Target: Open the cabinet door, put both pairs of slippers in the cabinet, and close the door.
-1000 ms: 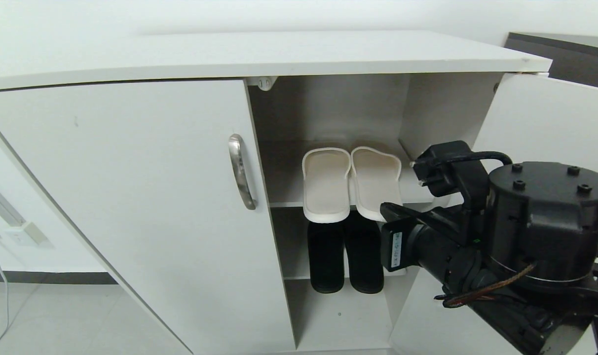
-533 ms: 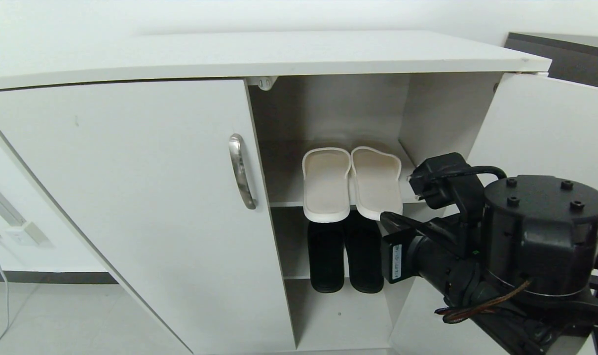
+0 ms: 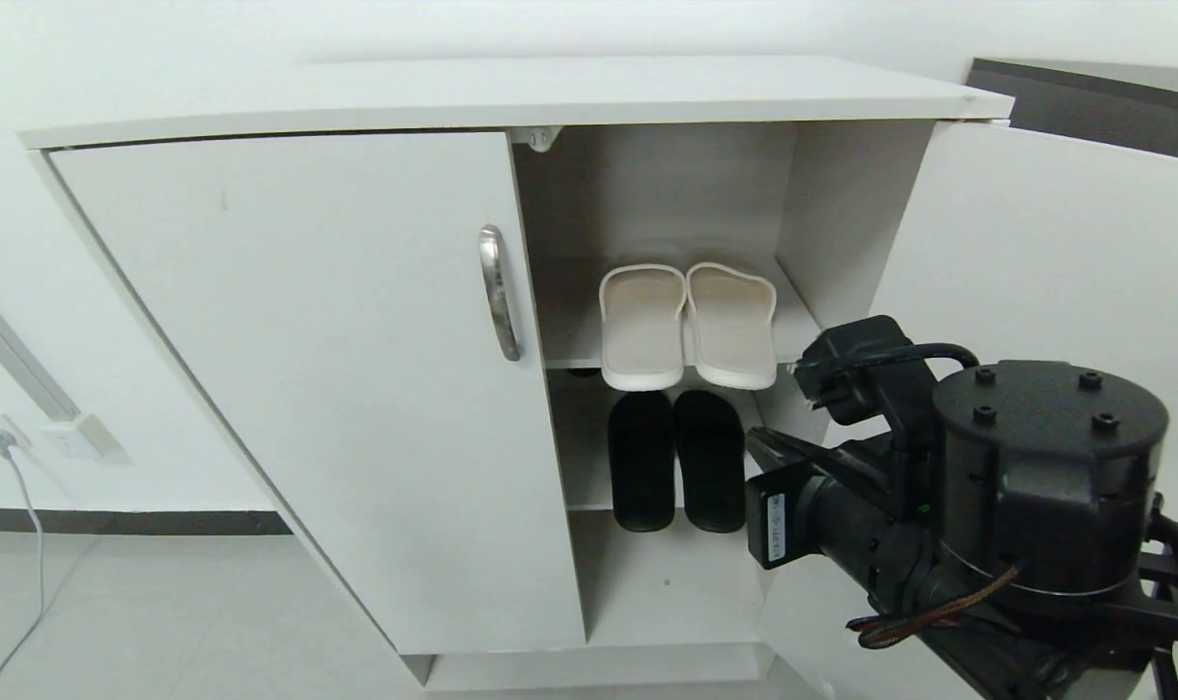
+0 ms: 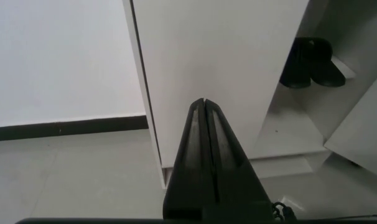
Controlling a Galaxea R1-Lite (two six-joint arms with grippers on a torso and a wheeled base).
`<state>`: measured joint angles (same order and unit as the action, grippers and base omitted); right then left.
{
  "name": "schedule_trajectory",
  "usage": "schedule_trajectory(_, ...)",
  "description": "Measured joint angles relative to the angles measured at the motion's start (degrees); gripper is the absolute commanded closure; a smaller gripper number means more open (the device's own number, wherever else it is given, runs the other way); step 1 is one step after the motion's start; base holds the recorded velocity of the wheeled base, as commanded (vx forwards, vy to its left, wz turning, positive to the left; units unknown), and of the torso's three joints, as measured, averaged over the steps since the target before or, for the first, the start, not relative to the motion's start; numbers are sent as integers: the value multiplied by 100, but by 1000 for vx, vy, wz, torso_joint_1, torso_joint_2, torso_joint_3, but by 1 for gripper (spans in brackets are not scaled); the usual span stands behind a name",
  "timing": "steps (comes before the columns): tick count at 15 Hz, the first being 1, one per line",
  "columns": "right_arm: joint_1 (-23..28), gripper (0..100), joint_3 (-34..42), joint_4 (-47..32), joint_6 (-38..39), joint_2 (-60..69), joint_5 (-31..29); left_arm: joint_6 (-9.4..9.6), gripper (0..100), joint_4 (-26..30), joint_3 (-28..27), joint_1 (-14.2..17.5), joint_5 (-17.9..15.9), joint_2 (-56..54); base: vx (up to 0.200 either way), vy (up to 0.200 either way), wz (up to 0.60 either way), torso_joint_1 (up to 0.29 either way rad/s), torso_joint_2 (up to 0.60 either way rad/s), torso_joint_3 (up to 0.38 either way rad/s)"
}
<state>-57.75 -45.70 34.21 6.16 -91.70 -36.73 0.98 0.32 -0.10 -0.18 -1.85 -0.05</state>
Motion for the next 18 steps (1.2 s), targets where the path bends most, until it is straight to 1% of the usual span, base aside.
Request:
schedule_trajectory(9,41,100,72,0,0,-9,13,0,100,1,0,0,2,0,-200,0,0,2,4,2)
schedule_trajectory(12,111,100,135,2,-9,-15,104,0,100,1,0,0,0,0,-200,0,0,2,7,4)
schedule_trajectory(18,139,100,168,2,-9,-77,94,-2,100,0,0,0,2,0,0,0,0,0,0,0)
